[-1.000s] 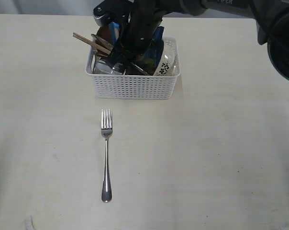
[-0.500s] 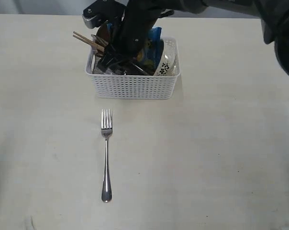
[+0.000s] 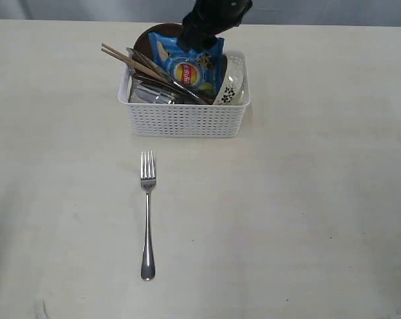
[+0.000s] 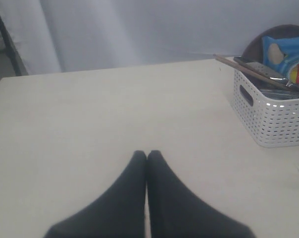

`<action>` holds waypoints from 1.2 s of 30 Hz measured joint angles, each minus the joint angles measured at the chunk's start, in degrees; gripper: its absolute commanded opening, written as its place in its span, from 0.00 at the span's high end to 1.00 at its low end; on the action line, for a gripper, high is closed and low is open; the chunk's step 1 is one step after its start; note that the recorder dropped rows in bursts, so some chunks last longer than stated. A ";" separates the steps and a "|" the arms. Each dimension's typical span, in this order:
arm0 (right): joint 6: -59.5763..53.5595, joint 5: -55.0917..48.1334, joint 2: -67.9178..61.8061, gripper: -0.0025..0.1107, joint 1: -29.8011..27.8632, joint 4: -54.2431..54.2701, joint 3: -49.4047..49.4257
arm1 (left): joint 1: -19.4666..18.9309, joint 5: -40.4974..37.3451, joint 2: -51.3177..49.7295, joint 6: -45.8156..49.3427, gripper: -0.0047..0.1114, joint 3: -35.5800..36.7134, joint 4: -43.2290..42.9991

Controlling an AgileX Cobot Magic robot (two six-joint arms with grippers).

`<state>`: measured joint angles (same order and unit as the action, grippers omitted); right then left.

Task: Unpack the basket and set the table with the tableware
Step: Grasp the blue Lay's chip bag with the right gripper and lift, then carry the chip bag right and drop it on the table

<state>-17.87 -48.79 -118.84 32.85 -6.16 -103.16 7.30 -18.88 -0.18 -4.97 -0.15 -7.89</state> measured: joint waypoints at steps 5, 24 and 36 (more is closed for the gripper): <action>0.08 -0.84 -2.94 0.44 -2.82 -0.27 0.00 | 0.00 0.00 0.00 0.00 0.96 0.00 0.00; -7.50 2.03 -5.41 0.98 -1.59 0.80 0.00 | 0.00 0.00 0.00 0.00 0.96 0.00 0.00; -7.50 0.43 2.10 0.98 -1.33 1.78 0.00 | 0.00 0.00 0.00 0.00 0.96 0.00 0.00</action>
<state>-25.36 -48.35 -116.74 31.52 -4.38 -103.16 7.30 -18.88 -0.18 -4.97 -0.15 -7.89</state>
